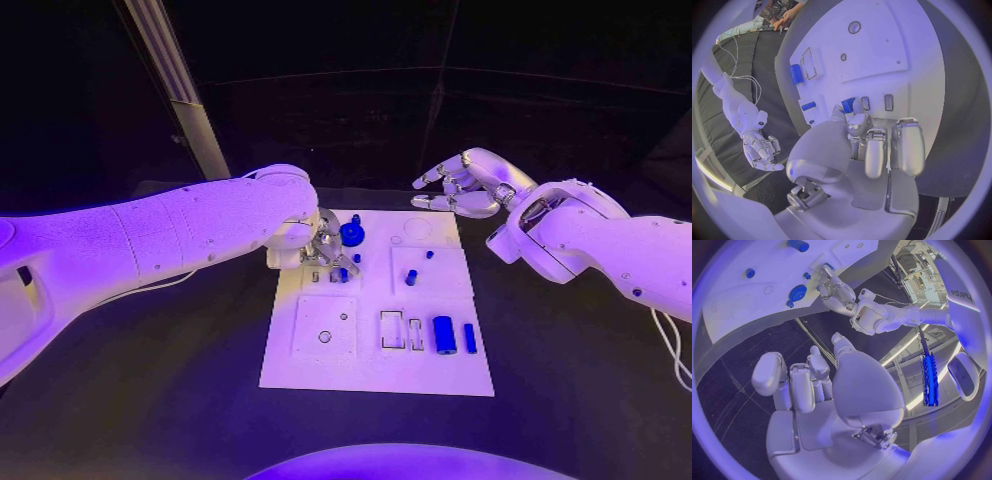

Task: Assemble the parts on the task board

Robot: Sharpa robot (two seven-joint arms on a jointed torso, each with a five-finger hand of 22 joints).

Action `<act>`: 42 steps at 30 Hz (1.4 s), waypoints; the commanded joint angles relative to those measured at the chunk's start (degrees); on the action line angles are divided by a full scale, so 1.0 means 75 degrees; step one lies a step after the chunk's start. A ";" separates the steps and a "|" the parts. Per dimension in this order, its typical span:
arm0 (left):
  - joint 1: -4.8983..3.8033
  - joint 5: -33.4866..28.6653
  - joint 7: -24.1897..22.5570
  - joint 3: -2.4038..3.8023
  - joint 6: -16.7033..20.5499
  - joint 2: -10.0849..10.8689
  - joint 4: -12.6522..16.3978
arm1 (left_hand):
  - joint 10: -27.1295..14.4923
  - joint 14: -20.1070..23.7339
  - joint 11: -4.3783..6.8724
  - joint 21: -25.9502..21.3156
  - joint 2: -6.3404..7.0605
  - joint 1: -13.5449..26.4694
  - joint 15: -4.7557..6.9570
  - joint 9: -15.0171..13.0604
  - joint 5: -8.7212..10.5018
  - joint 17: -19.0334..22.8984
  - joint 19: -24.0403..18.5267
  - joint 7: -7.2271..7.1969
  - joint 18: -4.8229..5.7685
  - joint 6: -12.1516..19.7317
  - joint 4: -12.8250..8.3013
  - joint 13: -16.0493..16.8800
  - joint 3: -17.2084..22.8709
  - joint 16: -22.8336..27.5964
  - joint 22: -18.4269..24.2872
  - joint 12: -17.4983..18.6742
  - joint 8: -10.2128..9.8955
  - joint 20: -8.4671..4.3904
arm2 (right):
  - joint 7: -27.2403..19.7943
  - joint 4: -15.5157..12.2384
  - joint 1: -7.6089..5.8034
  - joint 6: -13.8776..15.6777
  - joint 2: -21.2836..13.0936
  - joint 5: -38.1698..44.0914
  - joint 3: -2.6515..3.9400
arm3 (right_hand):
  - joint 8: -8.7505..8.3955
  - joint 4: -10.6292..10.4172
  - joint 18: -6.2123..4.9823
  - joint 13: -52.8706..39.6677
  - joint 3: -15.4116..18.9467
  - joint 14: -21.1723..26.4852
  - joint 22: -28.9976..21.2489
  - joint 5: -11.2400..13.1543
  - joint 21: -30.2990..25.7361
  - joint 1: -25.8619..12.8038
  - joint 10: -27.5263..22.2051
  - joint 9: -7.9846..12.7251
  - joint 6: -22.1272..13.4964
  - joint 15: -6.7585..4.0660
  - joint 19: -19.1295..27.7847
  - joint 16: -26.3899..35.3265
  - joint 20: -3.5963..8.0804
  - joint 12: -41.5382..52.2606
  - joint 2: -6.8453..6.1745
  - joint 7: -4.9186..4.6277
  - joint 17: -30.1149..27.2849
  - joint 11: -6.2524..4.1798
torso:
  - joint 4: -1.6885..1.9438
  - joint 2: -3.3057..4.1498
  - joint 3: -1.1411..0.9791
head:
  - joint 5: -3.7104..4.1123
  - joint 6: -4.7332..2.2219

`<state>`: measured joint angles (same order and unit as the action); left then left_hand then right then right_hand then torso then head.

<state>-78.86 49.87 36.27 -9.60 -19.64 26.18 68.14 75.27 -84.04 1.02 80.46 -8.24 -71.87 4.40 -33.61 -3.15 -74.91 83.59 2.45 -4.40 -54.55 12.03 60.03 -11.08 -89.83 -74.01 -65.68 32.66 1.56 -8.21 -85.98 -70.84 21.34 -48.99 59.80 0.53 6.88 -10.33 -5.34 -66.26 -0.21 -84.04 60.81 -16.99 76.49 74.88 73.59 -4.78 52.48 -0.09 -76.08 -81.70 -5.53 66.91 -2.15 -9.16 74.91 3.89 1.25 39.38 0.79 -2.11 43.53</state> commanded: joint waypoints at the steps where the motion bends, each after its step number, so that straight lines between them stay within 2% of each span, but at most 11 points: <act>1: -0.0006 0.0055 0.0004 -0.0003 -0.0108 -0.0010 -0.0002 | -0.0006 -0.0794 0.0096 0.0033 -0.0111 -0.0400 0.0090 -0.0033 -0.0007 -0.2012 0.0037 -0.0028 0.0149 0.0103 -0.0275 -0.0013 0.0273 -0.0023 -0.0003 -0.0003 0.0018 -0.0031 | 0.0006 0.0013 -0.0018 -0.0070 0.0011 -0.0004 0.0007 | 0.0044 0.0008 -0.0049 0.0010 0.0057 -0.0373 -0.0004 -0.0043 -0.0048 0.0016 -0.0066 0.0007 -0.0030 -0.0056 0.0045 0.0046 -0.0010 -0.0042 0.0054 0.0022 0.0176 0.0009 | 0.0002 -0.0003 0.0002 | 0.0002 0.0014; 6: -0.0006 0.0055 -0.0050 -0.0003 0.0027 0.0004 0.0006 | -0.0068 -0.0794 0.0150 0.0022 -0.0223 -0.1122 0.0142 -0.0046 -0.0094 -0.2012 0.0024 -0.0079 0.0146 0.0234 -0.0815 -0.0053 0.0938 -0.0023 0.0002 0.0080 -0.0090 -0.0084 | 0.0036 0.0041 -0.0018 -0.0102 0.0032 -0.0004 0.0007 | 0.0046 0.0009 -0.0050 0.0017 0.0061 -0.0373 -0.0013 -0.0062 -0.0055 0.0027 -0.0071 0.0007 -0.0033 -0.0057 0.0047 0.0051 -0.0009 -0.0049 0.0059 0.0022 0.0171 0.0008 | 0.0007 -0.0004 0.0002 | -0.0007 0.0031; 8: -0.0006 0.0055 -0.0072 -0.0004 0.0135 0.0030 0.0030 | -0.0074 -0.0794 0.0156 0.0021 -0.0185 -0.1399 0.0154 -0.0041 -0.0183 -0.2012 0.0019 -0.0076 0.0146 0.0284 -0.1078 -0.0042 0.1311 -0.0023 -0.0004 0.0099 -0.0152 -0.0103 | 0.0055 0.0056 -0.0018 -0.0124 0.0045 -0.0004 0.0007 | 0.0048 0.0010 -0.0050 0.0022 0.0069 -0.0374 -0.0019 -0.0086 -0.0060 0.0042 -0.0073 0.0008 -0.0038 -0.0057 0.0047 0.0053 -0.0009 -0.0053 0.0064 0.0021 0.0171 0.0008 | 0.0005 -0.0005 0.0002 | -0.0013 0.0050; 12: -0.0005 0.0041 -0.0109 -0.0004 0.0271 0.0098 0.0092 | -0.0061 -0.0794 0.0127 0.0025 -0.0058 -0.1401 0.0126 -0.0054 -0.0208 -0.2012 0.0017 -0.0025 0.0150 0.0298 -0.1253 -0.0055 0.1854 -0.0023 -0.0023 0.0138 -0.0211 -0.0095 | 0.0073 0.0077 -0.0018 -0.0154 0.0060 -0.0004 0.0007 | 0.0049 0.0011 -0.0052 0.0026 0.0072 -0.0373 -0.0030 -0.0102 -0.0067 0.0050 -0.0077 0.0009 -0.0041 -0.0058 0.0052 0.0057 -0.0008 -0.0057 0.0068 0.0021 0.0166 0.0008 | 0.0005 -0.0001 0.0002 | -0.0006 0.0084; 15: -0.0004 0.0005 -0.0138 -0.0004 0.0430 0.0200 0.0194 | -0.0025 -0.0794 0.0118 0.0025 0.0191 -0.1173 0.0098 -0.0097 -0.0208 -0.2012 0.0015 -0.0009 0.0149 0.0280 -0.1370 -0.0057 0.2565 -0.0023 -0.0038 0.0156 -0.0239 -0.0072 | 0.0090 0.0105 -0.0018 -0.0188 0.0073 -0.0004 0.0007 | 0.0050 0.0009 -0.0054 0.0031 0.0078 -0.0373 -0.0040 -0.0117 -0.0073 0.0054 -0.0080 0.0010 -0.0044 -0.0058 0.0055 0.0060 -0.0008 -0.0062 0.0070 0.0021 0.0164 0.0009 | 0.0013 0.0001 0.0003 | -0.0015 0.0099; 16: -0.0004 -0.0020 -0.0142 -0.0003 0.0492 0.0244 0.0238 | 0.0009 -0.0794 0.0154 0.0028 0.0526 -0.0764 0.0069 -0.0164 -0.0192 -0.2012 0.0015 0.0069 0.0147 0.0257 -0.1434 -0.0058 0.3411 -0.0023 -0.0060 0.0166 -0.0248 -0.0062 | 0.0096 0.0115 -0.0018 -0.0199 0.0075 -0.0004 0.0007 | 0.0050 0.0009 -0.0054 0.0031 0.0078 -0.0373 -0.0040 -0.0117 -0.0073 0.0054 -0.0080 0.0010 -0.0044 -0.0058 0.0055 0.0060 -0.0008 -0.0062 0.0070 0.0021 0.0164 0.0009 | 0.0011 0.0000 0.0001 | -0.0016 0.0108; 17: -0.0004 -0.0036 -0.0146 -0.0003 0.0546 0.0281 0.0277 | 0.0023 -0.0794 0.0172 0.0028 0.0663 -0.0594 0.0056 -0.0191 -0.0185 -0.2012 0.0015 0.0105 0.0146 0.0247 -0.1458 -0.0058 0.3756 -0.0023 -0.0068 0.0170 -0.0251 -0.0058 | 0.0102 0.0123 -0.0018 -0.0208 0.0076 -0.0004 0.0007 | 0.0051 0.0005 -0.0057 0.0038 0.0084 -0.0371 -0.0056 -0.0132 -0.0082 0.0054 -0.0085 0.0010 -0.0046 -0.0058 0.0062 0.0068 -0.0008 -0.0069 0.0073 0.0020 0.0153 0.0009 | 0.0011 -0.0003 0.0000 | -0.0011 0.0118; 20: -0.0005 -0.0075 -0.0166 -0.0003 0.0793 0.0439 0.0448 | 0.0036 -0.0794 0.0099 0.0029 0.0805 -0.0435 0.0078 -0.0241 -0.0187 -0.2012 0.0017 0.0006 0.0151 0.0233 -0.1512 -0.0052 0.4169 -0.0023 -0.0079 0.0164 -0.0229 -0.0043 | 0.0121 0.0160 -0.0018 -0.0238 0.0083 -0.0004 0.0006 | 0.0052 -0.0001 -0.0061 0.0046 0.0092 -0.0369 -0.0080 -0.0145 -0.0096 0.0052 -0.0092 0.0011 -0.0049 -0.0057 0.0073 0.0075 -0.0007 -0.0077 0.0075 0.0019 0.0145 0.0010 | 0.0020 -0.0005 -0.0006 | 0.0000 0.0105; 23: -0.0005 -0.0092 -0.0205 -0.0005 0.1086 0.0596 0.0634 | 0.0092 -0.0794 0.0106 0.0033 0.1225 0.0137 0.0086 -0.0415 -0.0157 -0.2012 0.0027 0.0008 0.0154 0.0219 -0.1628 -0.0026 0.5300 -0.0023 -0.0115 0.0136 -0.0143 -0.0041 | 0.0132 0.0188 -0.0017 -0.0259 0.0086 -0.0004 0.0006 | 0.0053 -0.0006 -0.0063 0.0053 0.0098 -0.0368 -0.0093 -0.0153 -0.0103 0.0048 -0.0098 0.0011 -0.0051 -0.0057 0.0079 0.0079 -0.0007 -0.0084 0.0076 0.0019 0.0139 0.0010 | 0.0019 -0.0008 -0.0009 | -0.0020 0.0104; 31: 0.0042 0.0092 -0.0454 -0.0013 0.2284 0.1072 0.1264 | 0.0171 -0.0794 0.0106 0.0075 0.1426 0.0436 0.0101 -0.0563 -0.0141 -0.2012 0.0064 -0.0013 0.0170 0.0208 -0.1737 0.0047 0.5925 -0.0023 -0.0200 0.0062 -0.0050 -0.0049 | 0.0129 0.0253 -0.0017 -0.0303 0.0092 -0.0005 0.0005 | 0.0056 -0.0021 -0.0064 0.0053 0.0117 -0.0367 -0.0097 -0.0165 -0.0108 0.0036 -0.0098 0.0012 -0.0055 -0.0056 0.0080 0.0085 -0.0007 -0.0084 0.0078 0.0018 0.0134 0.0011 | 0.0044 -0.0007 -0.0015 | -0.0071 0.0120; 42: 0.0325 0.0907 -0.0626 -0.0020 0.3140 0.1387 0.1674 | 0.0200 -0.0794 0.0111 0.0092 0.1469 0.0514 0.0105 -0.0603 -0.0134 -0.2012 0.0079 -0.0018 0.0175 0.0203 -0.1747 0.0073 0.6055 -0.0023 -0.0231 0.0034 -0.0024 -0.0054 | 0.0127 0.0310 -0.0016 -0.0378 0.0085 -0.0016 0.0004 | 0.0062 -0.0050 -0.0064 0.0052 0.0144 -0.0368 -0.0103 -0.0174 -0.0115 0.0012 -0.0096 0.0013 -0.0058 -0.0055 0.0079 0.0087 -0.0008 -0.0082 0.0087 0.0016 0.0137 0.0013 | 0.0087 -0.0029 -0.0065 | -0.0078 0.0142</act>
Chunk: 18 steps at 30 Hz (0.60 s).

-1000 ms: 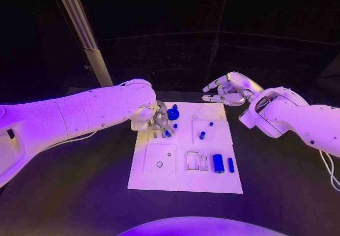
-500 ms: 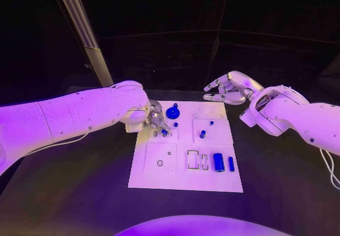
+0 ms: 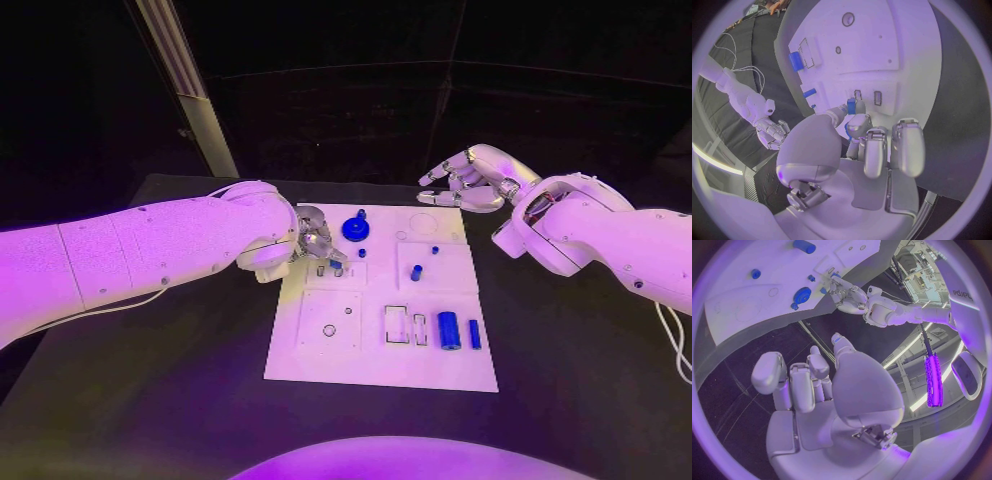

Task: Assemble the parts on the task board

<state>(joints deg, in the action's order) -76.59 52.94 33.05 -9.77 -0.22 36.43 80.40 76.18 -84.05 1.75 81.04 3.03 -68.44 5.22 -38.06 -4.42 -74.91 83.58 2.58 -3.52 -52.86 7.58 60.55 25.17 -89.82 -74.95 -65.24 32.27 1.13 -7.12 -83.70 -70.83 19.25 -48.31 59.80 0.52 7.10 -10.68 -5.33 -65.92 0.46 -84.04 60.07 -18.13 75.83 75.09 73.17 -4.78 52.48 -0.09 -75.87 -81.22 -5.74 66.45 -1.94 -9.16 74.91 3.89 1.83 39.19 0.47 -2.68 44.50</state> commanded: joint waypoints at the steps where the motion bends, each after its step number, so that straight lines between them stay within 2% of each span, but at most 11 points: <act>1: 0.0042 0.0542 -0.0195 0.0001 0.0563 0.0024 0.0044 | 0.0078 -0.0794 0.0013 0.0014 -0.0033 0.0059 -0.0005 -0.0010 0.0036 -0.2012 0.0081 -0.0037 0.0058 -0.0022 -0.1153 0.0002 0.1224 -0.0023 -0.0106 -0.0023 0.0030 0.0005 | -0.0018 0.0007 -0.0016 -0.0104 -0.0006 -0.0017 0.0006 | 0.0033 -0.0003 -0.0065 0.0007 0.0055 -0.0368 -0.0006 -0.0022 -0.0027 -0.0016 -0.0040 0.0012 -0.0058 -0.0055 0.0051 0.0023 0.0021 -0.0021 0.0059 0.0016 0.0137 0.0013 | 0.0004 -0.0001 -0.0020 | -0.0007 0.0010; 8: 0.0196 0.0921 -0.0175 -0.0001 0.0542 -0.0004 0.0098 | 0.0052 -0.0794 0.0013 0.0004 -0.0017 0.0083 -0.0004 -0.0018 0.0040 -0.2012 0.0075 -0.0037 0.0055 -0.0021 -0.1150 -0.0059 0.1244 -0.0023 -0.0092 0.0028 0.0034 0.0004 | -0.0029 0.0023 -0.0016 -0.0161 0.0005 -0.0030 0.0005 | 0.0038 -0.0026 -0.0065 0.0011 0.0073 -0.0368 -0.0012 -0.0023 -0.0033 -0.0034 -0.0042 0.0013 -0.0059 -0.0055 0.0052 0.0027 0.0021 -0.0024 0.0073 0.0016 0.0133 0.0014 | -0.0001 0.0000 -0.0016 | -0.0023 0.0013; 18: 0.0250 0.1014 -0.0104 -0.0002 0.0276 -0.0026 0.0148 | 0.0055 -0.0794 0.0013 0.0007 -0.0003 0.0105 -0.0004 -0.0025 0.0044 -0.2012 0.0078 -0.0038 0.0056 -0.0022 -0.1146 -0.0057 0.1259 -0.0023 -0.0098 0.0026 0.0038 0.0003 | -0.0043 0.0051 -0.0016 -0.0191 0.0031 -0.0038 0.0005 | 0.0040 -0.0039 -0.0067 0.0012 0.0082 -0.0369 -0.0022 -0.0023 -0.0040 -0.0043 -0.0042 0.0013 -0.0061 -0.0054 0.0056 0.0027 0.0020 -0.0024 0.0080 0.0016 0.0135 0.0014 | 0.0001 0.0004 -0.0012 | -0.0007 0.0009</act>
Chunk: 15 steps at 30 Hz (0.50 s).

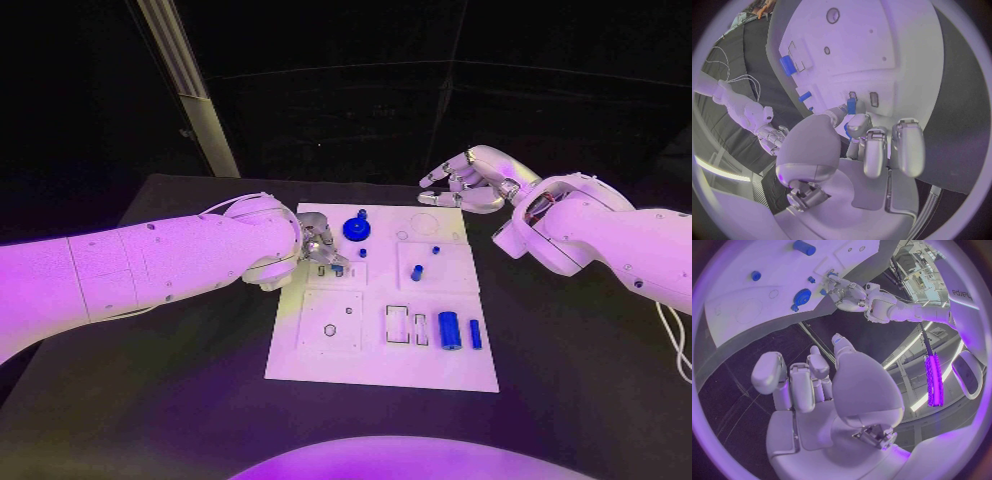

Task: Assemble the parts on the task board

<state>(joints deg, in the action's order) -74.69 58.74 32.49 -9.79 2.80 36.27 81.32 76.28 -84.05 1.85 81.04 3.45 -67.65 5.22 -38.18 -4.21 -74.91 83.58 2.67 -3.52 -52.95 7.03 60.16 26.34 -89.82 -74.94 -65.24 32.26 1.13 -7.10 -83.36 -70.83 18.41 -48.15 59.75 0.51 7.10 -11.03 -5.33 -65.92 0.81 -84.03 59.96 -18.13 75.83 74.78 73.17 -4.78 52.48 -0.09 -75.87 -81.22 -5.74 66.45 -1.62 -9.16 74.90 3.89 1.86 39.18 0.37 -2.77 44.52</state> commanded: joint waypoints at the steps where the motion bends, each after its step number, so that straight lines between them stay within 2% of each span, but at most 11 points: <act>1: -0.0002 0.0242 -0.0022 0.0000 -0.0151 -0.0004 0.0032 | 0.0042 -0.0794 0.0000 0.0007 -0.0060 -0.0002 -0.0003 -0.0009 0.0015 -0.2012 0.0078 -0.0050 0.0057 -0.0011 -0.1072 -0.0005 0.1103 -0.0023 -0.0099 0.0026 0.0038 0.0003 | -0.0047 0.0009 -0.0016 -0.0079 0.0012 -0.0031 0.0006 | 0.0039 0.0008 -0.0068 0.0013 0.0035 -0.0369 -0.0007 -0.0023 -0.0040 -0.0001 -0.0042 0.0013 -0.0060 -0.0054 0.0056 0.0028 0.0020 -0.0024 0.0039 0.0016 0.0135 0.0014 | -0.0004 0.0007 0.0002 | 0.0008 0.0007; 10: 0.0002 0.0249 0.0080 0.0000 -0.0457 0.0002 0.0069 | 0.0041 -0.0794 0.0008 0.0019 -0.0031 0.0032 -0.0001 -0.0027 0.0005 -0.2012 0.0086 -0.0057 0.0061 -0.0013 -0.1081 -0.0012 0.1171 -0.0023 -0.0122 0.0035 0.0049 0.0000 | -0.0050 0.0020 -0.0016 -0.0088 0.0031 -0.0032 0.0005 | 0.0042 -0.0006 -0.0072 0.0023 0.0046 -0.0366 -0.0030 -0.0024 -0.0053 -0.0011 -0.0050 0.0013 -0.0063 -0.0053 0.0066 0.0039 0.0020 -0.0034 0.0048 0.0016 0.0120 0.0015 | 0.0006 0.0004 0.0002 | 0.0002 0.0024; 13: 0.0002 0.0249 0.0126 0.0000 -0.0599 0.0013 0.0090 | 0.0059 -0.0794 0.0019 0.0029 0.0083 0.0149 0.0010 -0.0100 -0.0293 -0.2012 0.0093 -0.0072 0.0065 -0.0033 -0.1124 -0.0008 0.1403 -0.0023 -0.0148 0.0036 0.0110 -0.0011 | -0.0050 0.0024 -0.0016 -0.0091 0.0033 -0.0032 0.0005 | 0.0043 -0.0010 -0.0076 0.0023 0.0050 -0.0363 -0.0050 -0.0024 -0.0063 -0.0013 -0.0050 0.0013 -0.0064 -0.0053 0.0075 0.0049 0.0020 -0.0033 0.0050 0.0015 0.0105 0.0015 | 0.0000 0.0005 0.0001 | -0.0006 0.0025; 15: 0.0002 0.0249 0.0147 0.0000 -0.0657 0.0014 0.0091 | 0.0061 -0.0794 0.0022 0.0030 0.0103 0.0177 0.0013 -0.0115 -0.0323 -0.2012 0.0093 -0.0073 0.0065 -0.0034 -0.1128 -0.0012 0.1439 -0.0023 -0.0151 0.0040 0.0122 -0.0011 | -0.0050 0.0026 -0.0016 -0.0092 0.0035 -0.0032 0.0005 | 0.0043 -0.0010 -0.0076 0.0023 0.0050 -0.0363 -0.0050 -0.0024 -0.0063 -0.0013 -0.0050 0.0013 -0.0064 -0.0053 0.0075 0.0049 0.0020 -0.0033 0.0050 0.0015 0.0105 0.0015 | -0.0001 0.0003 -0.0003 | -0.0009 0.0028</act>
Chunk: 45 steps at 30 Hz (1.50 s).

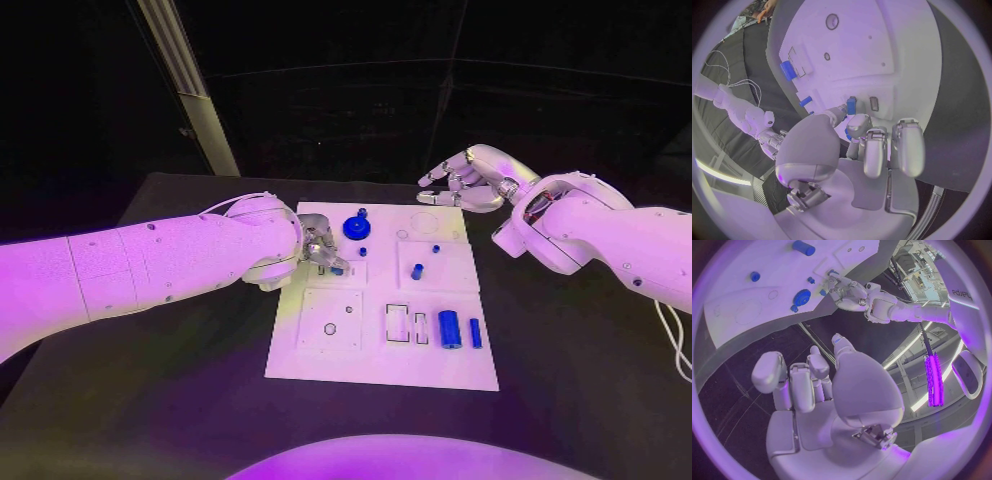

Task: Assemble the parts on the task board

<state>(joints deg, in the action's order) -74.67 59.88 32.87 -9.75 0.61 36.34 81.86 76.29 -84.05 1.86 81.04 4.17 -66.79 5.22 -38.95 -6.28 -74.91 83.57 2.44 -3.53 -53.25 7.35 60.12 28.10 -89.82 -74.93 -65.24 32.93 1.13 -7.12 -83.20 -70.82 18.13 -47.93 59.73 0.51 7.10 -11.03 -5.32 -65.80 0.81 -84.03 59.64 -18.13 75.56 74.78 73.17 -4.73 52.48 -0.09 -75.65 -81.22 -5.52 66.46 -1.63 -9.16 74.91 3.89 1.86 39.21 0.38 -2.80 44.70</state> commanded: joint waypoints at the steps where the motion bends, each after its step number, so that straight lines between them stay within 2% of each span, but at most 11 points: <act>1: 0.0000 0.0098 0.0105 -0.0004 -0.0383 0.0004 0.0016 | 0.0067 -0.0794 0.0024 0.0032 0.0024 0.0094 0.0015 -0.0027 -0.0068 -0.2012 0.0095 -0.0045 0.0067 0.0003 -0.1170 -0.0002 0.1238 -0.0023 -0.0157 0.0036 0.0045 -0.0014 | -0.0047 0.0005 -0.0017 -0.0055 0.0007 -0.0030 0.0006 | 0.0043 -0.0010 -0.0076 0.0007 0.0050 -0.0363 -0.0008 -0.0024 -0.0027 -0.0014 -0.0050 0.0007 -0.0064 -0.0054 0.0046 0.0049 -0.0010 -0.0033 0.0051 0.0015 0.0105 0.0015 | -0.0002 -0.0002 -0.0006 | -0.0004 0.0004; 8: 0.0000 0.0098 0.0139 -0.0004 -0.0404 0.0002 -0.0018 | 0.0075 -0.0794 0.0028 0.0038 0.0041 0.0191 0.0020 -0.0065 -0.0085 -0.2012 0.0099 -0.0053 0.0069 -0.0014 -0.1140 -0.0006 0.1302 -0.0023 -0.0170 0.0038 0.0080 -0.0017 | -0.0048 0.0009 -0.0017 -0.0056 0.0014 -0.0030 0.0006 | 0.0043 -0.0010 -0.0076 0.0007 0.0050 -0.0363 -0.0008 -0.0024 -0.0027 -0.0014 -0.0050 0.0007 -0.0064 -0.0054 0.0046 0.0049 -0.0010 -0.0033 0.0051 0.0015 0.0105 0.0015 | -0.0011 0.0003 -0.0005 | -0.0006 0.0004; 10: -0.0001 0.0097 0.0133 -0.0004 -0.0362 0.0008 -0.0014 | 0.0082 -0.0794 0.0029 0.0031 -0.0029 0.0413 0.0017 -0.0099 -0.0082 -0.2012 0.0094 -0.0060 0.0068 -0.0044 -0.0957 -0.0010 0.1329 -0.0023 -0.0165 0.0039 0.0116 -0.0015 | -0.0051 0.0013 -0.0017 -0.0054 0.0019 -0.0030 0.0006 | 0.0043 -0.0010 -0.0076 0.0007 0.0050 -0.0363 -0.0008 -0.0024 -0.0027 -0.0014 -0.0050 0.0007 -0.0064 -0.0054 0.0046 0.0049 -0.0010 -0.0033 0.0051 0.0015 0.0105 0.0015 | -0.0006 0.0011 -0.0003 | 0.0006 -0.0010; 18: -0.0001 0.0074 0.0116 -0.0003 -0.0316 -0.0055 -0.0067 | 0.0088 -0.0794 0.0044 0.0022 -0.0011 0.0839 0.0031 -0.0176 -0.0063 -0.2012 0.0091 -0.0081 0.0065 -0.0057 -0.0650 0.0005 0.1345 -0.0023 -0.0168 0.0018 0.0173 -0.0027 | -0.0067 0.0041 -0.0016 -0.0055 0.0058 -0.0038 0.0006 | 0.0046 -0.0028 -0.0094 0.0038 0.0065 -0.0347 -0.0103 -0.0026 -0.0077 -0.0023 -0.0075 0.0008 -0.0068 -0.0053 0.0090 0.0094 -0.0010 -0.0064 0.0064 0.0014 0.0040 0.0016 | 0.0008 0.0009 -0.0004 | -0.0009 -0.0013; 21: -0.0002 0.0054 0.0123 -0.0003 -0.0354 -0.0116 -0.0144 | 0.0094 -0.0794 0.0045 0.0027 -0.0033 0.1058 0.0031 -0.0194 -0.0061 -0.2012 0.0095 -0.0084 0.0068 -0.0072 -0.0455 0.0023 0.1314 -0.0023 -0.0183 -0.0004 0.0182 -0.0028 | -0.0079 0.0046 -0.0016 -0.0064 0.0070 -0.0044 0.0006 | 0.0046 -0.0040 -0.0105 0.0075 0.0077 -0.0336 -0.0164 -0.0026 -0.0110 -0.0028 -0.0104 0.0009 -0.0074 -0.0052 0.0119 0.0126 -0.0010 -0.0101 0.0069 0.0013 -0.0004 0.0017 | -0.0004 0.0007 -0.0006 | -0.0026 -0.0009; 24: -0.0004 -0.0010 0.0139 -0.0002 -0.0406 -0.0176 -0.0231 | 0.0099 -0.0794 0.0047 0.0032 -0.0002 0.1260 0.0033 -0.0208 -0.0059 -0.2012 0.0100 -0.0088 0.0070 -0.0088 -0.0301 0.0041 0.1266 -0.0023 -0.0197 -0.0025 0.0189 -0.0030 | -0.0083 0.0048 -0.0016 -0.0071 0.0069 -0.0047 0.0006 | 0.0047 -0.0052 -0.0114 0.0096 0.0092 -0.0327 -0.0213 -0.0024 -0.0139 -0.0032 -0.0124 0.0011 -0.0082 -0.0051 0.0143 0.0149 -0.0011 -0.0123 0.0073 0.0012 -0.0033 0.0018 | -0.0011 0.0001 -0.0008 | -0.0020 0.0003; 30: -0.0007 -0.0055 0.0155 -0.0002 -0.0512 -0.0245 -0.0313 | 0.0103 -0.0794 0.0054 0.0044 0.0092 0.1415 0.0039 -0.0226 -0.0052 -0.2012 0.0109 -0.0098 0.0074 -0.0107 -0.0221 0.0059 0.1199 -0.0023 -0.0221 -0.0047 0.0201 -0.0034 | -0.0062 0.0041 -0.0016 -0.0064 0.0051 -0.0051 0.0006 | 0.0050 -0.0067 -0.0119 0.0111 0.0115 -0.0322 -0.0244 -0.0013 -0.0160 -0.0038 -0.0139 0.0012 -0.0088 -0.0050 0.0157 0.0165 -0.0012 -0.0138 0.0074 0.0010 -0.0049 0.0020 | -0.0012 0.0009 -0.0007 | 0.0001 -0.0007; 34: -0.0010 -0.0067 0.0159 -0.0001 -0.0563 -0.0276 -0.0335 | 0.0112 -0.0794 0.0051 0.0049 0.0144 0.1674 0.0037 -0.0245 -0.0030 -0.2012 0.0115 -0.0097 0.0077 -0.0162 -0.0027 0.0072 0.1015 -0.0023 -0.0238 -0.0070 0.0223 -0.0035 | -0.0053 0.0030 -0.0017 -0.0076 0.0045 -0.0060 0.0006 | 0.0052 -0.0076 -0.0120 0.0109 0.0127 -0.0320 -0.0252 -0.0009 -0.0167 -0.0044 -0.0139 0.0012 -0.0091 -0.0050 0.0161 0.0172 -0.0012 -0.0137 0.0074 0.0010 -0.0056 0.0021 | -0.0002 0.0012 -0.0002 | 0.0006 -0.0020; 45: -0.0019 -0.0073 0.0168 0.0000 -0.0612 -0.0336 -0.0383 | 0.0118 -0.0794 0.0062 0.0056 0.0238 0.1903 0.0047 -0.0276 -0.0022 -0.2012 0.0124 -0.0113 0.0081 -0.0220 0.0163 0.0088 0.0565 -0.0023 -0.0265 -0.0098 0.0243 -0.0043 | -0.0091 0.0038 -0.0017 -0.0101 0.0048 -0.0083 0.0006 | 0.0078 -0.0217 -0.0134 0.0141 0.0275 -0.0315 -0.0348 0.0158 -0.0246 -0.0111 -0.0175 0.0016 -0.0121 -0.0042 0.0190 0.0219 -0.0019 -0.0160 0.0128 0.0002 -0.0088 0.0031 | -0.0002 0.0001 -0.0002 | 0.0024 -0.0028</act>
<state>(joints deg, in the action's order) -74.86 59.76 34.06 -9.69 -2.70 33.95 78.93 77.00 -84.04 2.58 81.26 6.02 -53.11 5.22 -40.96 -6.66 -74.91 83.78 1.54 -3.53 -54.50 8.55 60.74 32.55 -89.82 -74.93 -65.84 34.48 0.94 -7.19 -82.91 -70.82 17.80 -47.60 59.52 0.51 7.31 -12.75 -5.33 -64.79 2.53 -84.03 57.08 -17.14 74.04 74.01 72.14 -4.69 52.08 -0.09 -74.63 -79.88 -5.71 65.61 -0.86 -9.18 74.30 4.09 1.85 39.25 0.34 -2.63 44.57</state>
